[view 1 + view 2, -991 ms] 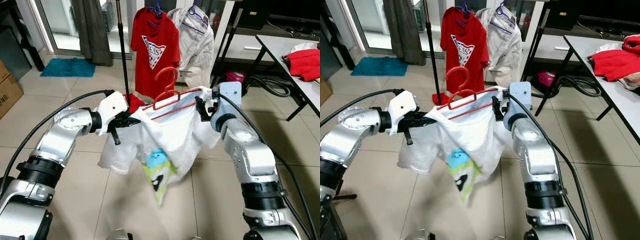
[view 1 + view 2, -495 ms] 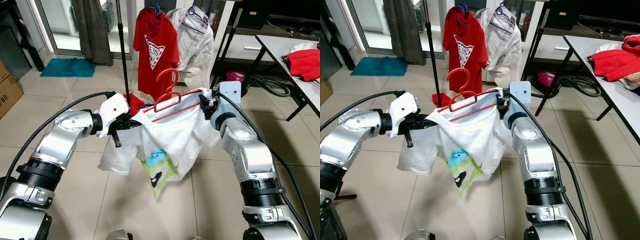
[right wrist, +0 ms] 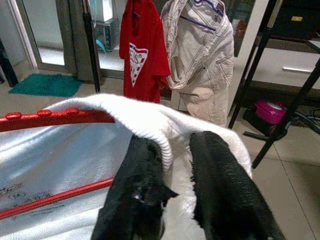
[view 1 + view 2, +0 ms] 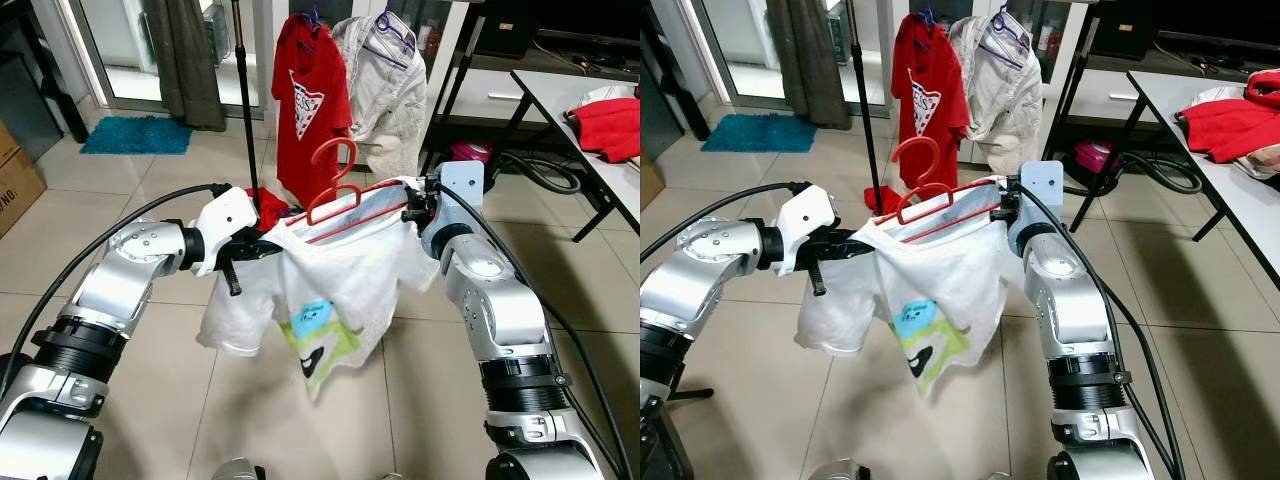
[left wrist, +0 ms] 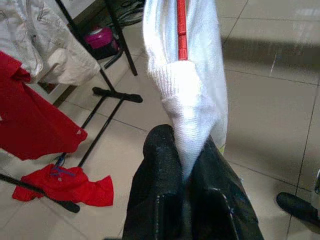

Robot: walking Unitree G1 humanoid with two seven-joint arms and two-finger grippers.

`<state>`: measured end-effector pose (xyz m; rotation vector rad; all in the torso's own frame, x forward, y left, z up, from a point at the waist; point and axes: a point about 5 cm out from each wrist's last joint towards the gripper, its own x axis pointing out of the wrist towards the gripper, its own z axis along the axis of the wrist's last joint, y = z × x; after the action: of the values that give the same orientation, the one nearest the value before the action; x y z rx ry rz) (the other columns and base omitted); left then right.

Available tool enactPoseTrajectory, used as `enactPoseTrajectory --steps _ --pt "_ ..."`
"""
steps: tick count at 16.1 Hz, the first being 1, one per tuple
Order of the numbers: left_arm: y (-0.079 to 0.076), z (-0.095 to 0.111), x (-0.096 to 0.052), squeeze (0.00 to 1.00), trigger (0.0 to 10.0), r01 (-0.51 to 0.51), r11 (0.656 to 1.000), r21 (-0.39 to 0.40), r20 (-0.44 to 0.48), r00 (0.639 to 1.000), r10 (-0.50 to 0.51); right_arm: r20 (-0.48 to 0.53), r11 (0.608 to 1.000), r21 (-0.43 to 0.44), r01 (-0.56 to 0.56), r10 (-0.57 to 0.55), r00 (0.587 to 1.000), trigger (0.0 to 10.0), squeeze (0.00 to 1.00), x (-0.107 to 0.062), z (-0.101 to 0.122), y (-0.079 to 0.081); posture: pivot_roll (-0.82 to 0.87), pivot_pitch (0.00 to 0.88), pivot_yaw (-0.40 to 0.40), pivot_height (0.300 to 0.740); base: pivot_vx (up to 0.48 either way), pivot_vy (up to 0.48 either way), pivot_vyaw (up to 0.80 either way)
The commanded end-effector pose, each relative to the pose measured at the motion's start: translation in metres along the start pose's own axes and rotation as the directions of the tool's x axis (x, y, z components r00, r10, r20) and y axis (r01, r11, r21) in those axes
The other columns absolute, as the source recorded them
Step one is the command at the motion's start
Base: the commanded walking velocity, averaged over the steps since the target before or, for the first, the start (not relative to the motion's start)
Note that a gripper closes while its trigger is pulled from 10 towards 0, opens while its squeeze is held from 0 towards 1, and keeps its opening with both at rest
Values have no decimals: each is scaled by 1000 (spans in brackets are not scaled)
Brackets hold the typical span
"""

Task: Hang hanger

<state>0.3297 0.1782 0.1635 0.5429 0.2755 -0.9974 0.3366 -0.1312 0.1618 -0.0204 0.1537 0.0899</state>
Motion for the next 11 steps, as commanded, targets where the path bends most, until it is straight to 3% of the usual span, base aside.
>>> enactPoseTrajectory --steps 1,7,11 --pt "7 7 -4 0 0 -30 999 33 -6 1000 31 24 1000 3 2 -2 1000 0 0 2 7 -2 -40 0 -33 740 0 0 0" --pt "12 -7 2 0 0 -54 999 2 -168 984 54 50 976 -36 -216 217 975 0 0 -11 28 33 -43 0 -25 740 0 0 0" --pt "15 -6 9 0 0 -52 999 2 -181 982 51 31 967 -52 -250 252 967 0 0 -15 26 37 -46 0 -22 740 0 0 0"
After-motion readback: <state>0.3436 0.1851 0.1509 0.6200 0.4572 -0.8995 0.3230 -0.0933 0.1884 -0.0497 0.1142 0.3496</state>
